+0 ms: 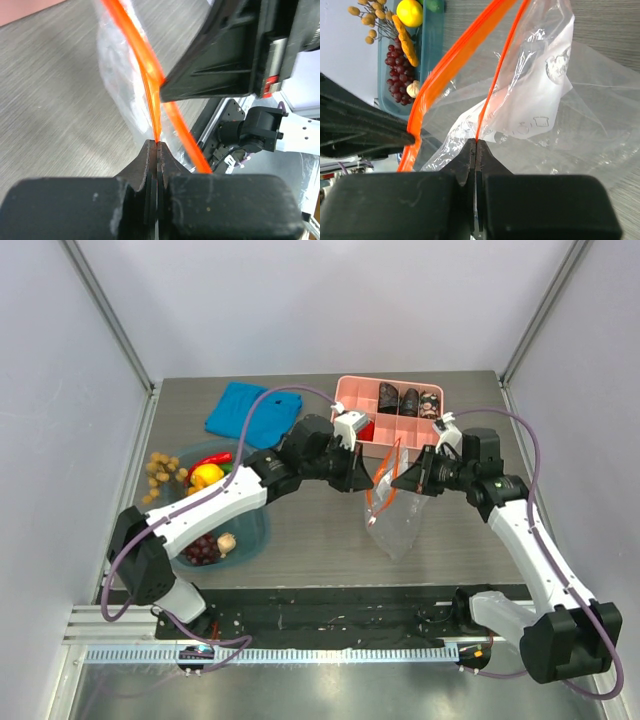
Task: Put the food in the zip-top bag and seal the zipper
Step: Open the zipper of the food storage bag, then pick up the fake fruit from the bin.
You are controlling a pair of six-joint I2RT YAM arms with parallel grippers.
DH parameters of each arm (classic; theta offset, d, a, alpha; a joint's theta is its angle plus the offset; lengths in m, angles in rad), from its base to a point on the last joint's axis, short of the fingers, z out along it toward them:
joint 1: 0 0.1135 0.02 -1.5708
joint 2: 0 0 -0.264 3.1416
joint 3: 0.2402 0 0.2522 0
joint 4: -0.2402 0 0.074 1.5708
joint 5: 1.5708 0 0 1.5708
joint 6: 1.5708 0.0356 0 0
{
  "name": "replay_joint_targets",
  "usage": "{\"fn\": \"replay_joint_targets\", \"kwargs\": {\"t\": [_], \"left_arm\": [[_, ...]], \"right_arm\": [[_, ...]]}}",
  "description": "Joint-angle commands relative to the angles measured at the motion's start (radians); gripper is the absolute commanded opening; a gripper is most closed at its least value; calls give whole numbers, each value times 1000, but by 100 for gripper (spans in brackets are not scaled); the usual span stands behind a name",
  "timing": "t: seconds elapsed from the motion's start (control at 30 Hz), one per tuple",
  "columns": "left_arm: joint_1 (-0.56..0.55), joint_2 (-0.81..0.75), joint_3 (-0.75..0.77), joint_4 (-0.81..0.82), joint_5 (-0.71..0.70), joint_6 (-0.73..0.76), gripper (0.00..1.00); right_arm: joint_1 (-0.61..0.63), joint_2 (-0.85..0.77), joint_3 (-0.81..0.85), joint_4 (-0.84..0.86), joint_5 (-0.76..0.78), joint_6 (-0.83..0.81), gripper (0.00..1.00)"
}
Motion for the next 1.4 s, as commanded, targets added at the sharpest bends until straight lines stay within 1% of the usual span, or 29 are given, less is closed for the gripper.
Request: {"fn": "replay_joint_targets", "kwargs": {"t": [0.0,0.1,0.13,0.27,0.4,0.47,0.5,0.57,0.6,0.63,0.7,0.73,0.8,0.83,0.87,0.9,0.93,0.97,1.03,1.07,1.13,1.17,1.2,1.23,1.27,1.3,1.33,1.37], "left_arm": [[51,-89,-39,11,-5,23,0],[74,-126,-73,-12,-40,48,0],[77,-129,-76,-22,-72,58,0],[87,-132,-88,-99,-110,86,0],[119,-141,-119,-102,-139,85,0],[134,-141,-119,-110,-149,91,0],[137,-135,-114,-122,-133,91,0],[142,-141,-110,-118,-79,98,14],[142,-147,-114,-102,-26,103,23],[140,-161,-119,-95,-7,111,40],[143,-166,-104,-111,33,140,53],[145,-169,-69,-166,36,181,68],[186,-178,-48,-214,54,198,77],[217,-205,-56,-234,102,198,86],[291,-225,-61,-245,113,200,91],[330,-238,-61,-265,123,210,96],[371,-251,-53,-292,142,224,98],[449,-271,-44,-353,143,258,100],[523,-287,-10,-432,142,305,100],[615,-305,-7,-481,159,333,100],[723,-319,5,-524,191,362,100],[817,-310,16,-591,197,387,100],[856,-301,28,-617,200,432,100],[922,-290,54,-648,208,463,100],[1012,-278,65,-673,208,479,100],[1083,-232,103,-747,190,578,100],[1132,-215,119,-780,193,609,99],[1146,-203,128,-823,221,653,95]], "right_arm": [[1,-34,103,-87,32,-105,1],[1,-79,152,-126,38,-131,1],[1,-97,166,-135,40,-134,1],[2,-122,236,-221,85,-167,1],[2,-130,250,-322,153,-240,1],[1,-131,243,-330,181,-269,1],[2,-125,244,-334,188,-277,1],[1,-113,244,-333,181,-273,1],[2,-101,243,-316,173,-263,1],[1,-94,235,-302,150,-254,1],[1,-79,198,-250,139,-251,1],[1,-74,166,-229,136,-246,1],[2,-59,146,-172,115,-222,1],[2,-45,134,-155,104,-207,1],[4,-35,132,-140,101,-182,1],[5,-27,129,-117,96,-173,1],[7,-13,125,-106,92,-165,1],[16,-7,120,-95,86,-144,1],[33,2,105,-49,84,-119,1],[53,13,100,-32,83,-110,1],[76,25,82,15,90,-76,1],[85,39,75,34,90,-67,1],[94,47,71,61,93,-50,1],[97,54,65,70,95,-46,1],[103,67,65,75,98,-44,1],[117,94,63,89,102,-44,1],[119,102,63,92,104,-41,1],[122,114,65,101,106,-41,1]]}}
